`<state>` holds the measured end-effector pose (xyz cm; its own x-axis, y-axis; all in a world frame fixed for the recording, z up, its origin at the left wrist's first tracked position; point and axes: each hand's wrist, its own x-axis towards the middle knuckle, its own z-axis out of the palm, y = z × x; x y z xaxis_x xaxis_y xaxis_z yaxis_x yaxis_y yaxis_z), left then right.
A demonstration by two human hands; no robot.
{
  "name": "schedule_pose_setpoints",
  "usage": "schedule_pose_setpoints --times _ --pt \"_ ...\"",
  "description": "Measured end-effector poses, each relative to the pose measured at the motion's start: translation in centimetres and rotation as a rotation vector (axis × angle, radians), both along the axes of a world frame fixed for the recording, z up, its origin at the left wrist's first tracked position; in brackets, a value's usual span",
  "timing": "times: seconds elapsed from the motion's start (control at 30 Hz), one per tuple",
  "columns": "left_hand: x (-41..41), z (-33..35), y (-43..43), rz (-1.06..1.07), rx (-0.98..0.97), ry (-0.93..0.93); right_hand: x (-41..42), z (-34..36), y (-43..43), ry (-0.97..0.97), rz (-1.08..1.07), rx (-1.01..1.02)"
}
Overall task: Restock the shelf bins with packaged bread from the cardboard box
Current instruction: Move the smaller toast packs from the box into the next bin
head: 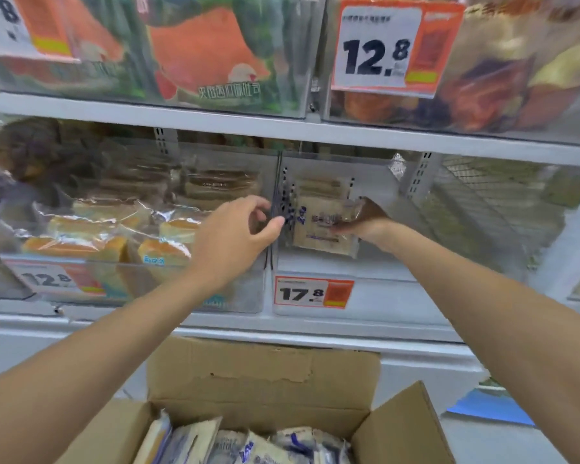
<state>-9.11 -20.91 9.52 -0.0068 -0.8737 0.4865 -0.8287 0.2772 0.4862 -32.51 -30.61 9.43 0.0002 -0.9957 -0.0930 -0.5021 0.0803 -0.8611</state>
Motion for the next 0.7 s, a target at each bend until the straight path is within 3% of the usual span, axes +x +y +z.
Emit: schedule_pose_setpoints --times 0.3,0.4,0.53,0.7 --pt "0.1 -0.9 -0.4 -0.015 -0.059 0.095 0.8 -2.8 -4.8 0.163 -0.173 -0.027" --pt "0.2 -1.0 -0.5 -0.02 -0.064 0.112 0.8 -3.4 -4.9 0.038 -0.093 0.041" --pt "0.2 -1.0 -0.4 -0.031 -0.074 0.096 0.5 -2.6 -4.0 -0.067 -0.155 0.068" --pt "0.2 -0.4 0.0 -0.028 -0.039 0.065 -0.5 -0.5 0.2 0.198 -0.124 -0.082"
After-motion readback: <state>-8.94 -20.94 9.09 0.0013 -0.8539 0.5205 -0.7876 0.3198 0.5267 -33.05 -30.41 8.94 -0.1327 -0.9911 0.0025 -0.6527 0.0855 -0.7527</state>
